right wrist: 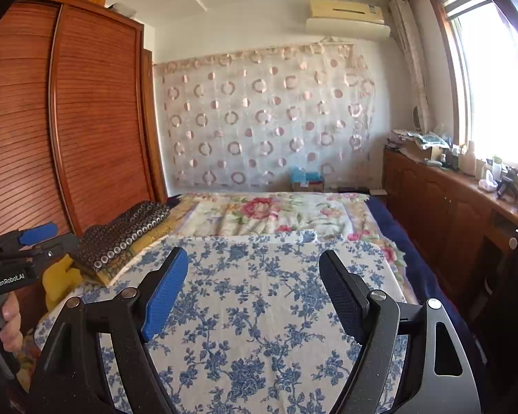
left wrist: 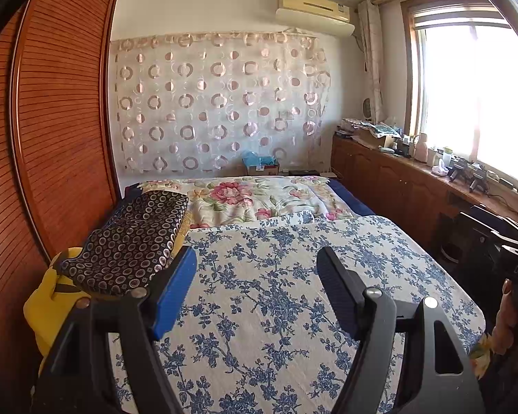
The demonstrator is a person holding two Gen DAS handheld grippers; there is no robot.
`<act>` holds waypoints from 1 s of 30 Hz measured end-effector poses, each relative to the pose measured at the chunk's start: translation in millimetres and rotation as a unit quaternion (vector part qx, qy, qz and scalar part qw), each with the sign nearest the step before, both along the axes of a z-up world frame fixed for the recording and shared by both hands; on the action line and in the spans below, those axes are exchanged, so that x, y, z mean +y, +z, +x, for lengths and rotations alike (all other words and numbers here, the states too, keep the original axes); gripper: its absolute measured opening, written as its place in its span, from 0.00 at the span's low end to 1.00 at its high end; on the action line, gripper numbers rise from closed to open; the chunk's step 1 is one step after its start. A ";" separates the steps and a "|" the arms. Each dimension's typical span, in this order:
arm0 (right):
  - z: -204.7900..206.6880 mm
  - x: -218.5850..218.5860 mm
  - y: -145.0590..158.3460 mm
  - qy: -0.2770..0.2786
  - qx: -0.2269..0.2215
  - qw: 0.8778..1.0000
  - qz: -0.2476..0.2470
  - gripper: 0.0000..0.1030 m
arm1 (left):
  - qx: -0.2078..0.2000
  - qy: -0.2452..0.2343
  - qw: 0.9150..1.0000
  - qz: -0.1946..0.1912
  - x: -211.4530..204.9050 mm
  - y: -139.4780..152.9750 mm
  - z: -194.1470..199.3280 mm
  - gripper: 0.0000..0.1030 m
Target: Fold small clothes
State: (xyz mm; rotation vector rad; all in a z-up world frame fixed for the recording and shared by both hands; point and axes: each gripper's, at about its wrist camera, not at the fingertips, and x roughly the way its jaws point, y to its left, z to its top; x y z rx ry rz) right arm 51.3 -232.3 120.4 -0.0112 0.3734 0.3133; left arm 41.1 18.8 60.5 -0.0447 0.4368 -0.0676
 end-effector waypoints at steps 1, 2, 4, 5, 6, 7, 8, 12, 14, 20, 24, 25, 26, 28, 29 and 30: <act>-0.3 -0.5 0.2 0.000 0.000 1.000 0.000 0.78 | 0.000 0.000 1.000 0.000 0.0 -0.1 0.0 0.70; 0.1 0.1 0.0 0.001 0.000 1.000 0.000 0.78 | 0.000 0.000 1.000 -0.001 0.2 0.0 0.0 0.70; -0.2 -0.4 0.0 0.000 0.000 1.000 0.000 0.78 | 0.000 0.000 1.000 0.000 0.0 0.0 0.0 0.70; 0.1 -0.1 0.0 0.000 0.000 1.000 0.000 0.78 | 0.000 0.000 1.000 0.000 0.0 0.0 0.0 0.70; 0.0 -0.2 0.0 0.000 0.000 1.000 0.000 0.78 | 0.000 0.000 1.000 0.000 -0.1 -0.1 0.0 0.70; 0.0 -0.5 0.0 0.001 0.000 1.000 0.001 0.78 | 0.000 0.000 1.000 0.000 0.0 -0.1 0.0 0.70; -0.5 -1.0 0.2 0.001 0.000 1.000 0.000 0.78 | 0.000 -0.001 1.000 0.000 -0.1 -0.2 0.0 0.70; 0.9 0.4 0.4 0.000 0.000 1.000 0.000 0.78 | 0.000 0.000 1.000 0.000 -0.1 -0.5 -0.1 0.70; 0.7 0.4 0.3 0.001 0.000 1.000 0.000 0.78 | -0.001 0.000 1.000 0.000 0.0 -0.6 -0.2 0.70; 0.8 -0.9 1.0 0.000 -0.001 1.000 0.000 0.78 | -0.003 -0.001 1.000 0.001 -3.6 3.6 -1.8 0.70; 0.8 -1.4 0.8 0.000 -0.001 1.000 0.000 0.78 | -0.005 -0.001 1.000 0.001 -4.8 6.0 -2.3 0.70; 0.9 -1.3 0.8 0.000 -0.001 1.000 0.000 0.78 | -0.005 -0.001 1.000 0.001 -4.9 5.9 -2.3 0.70; 0.9 -1.2 0.7 0.000 -0.001 1.000 0.000 0.78 | -0.005 -0.002 1.000 0.001 -4.8 5.8 -2.4 0.70; 0.8 -1.2 0.6 0.000 -0.001 1.000 0.000 0.78 | -0.005 -0.001 1.000 0.001 -4.8 5.7 -2.4 0.70; 0.9 -1.1 0.5 0.000 -0.001 1.000 0.000 0.78 | -0.005 -0.001 1.000 0.001 -4.8 5.6 -2.4 0.70; 1.0 -1.1 0.5 -0.001 -0.001 1.000 0.000 0.78 | -0.005 -0.001 1.000 0.001 -4.7 5.9 -2.1 0.70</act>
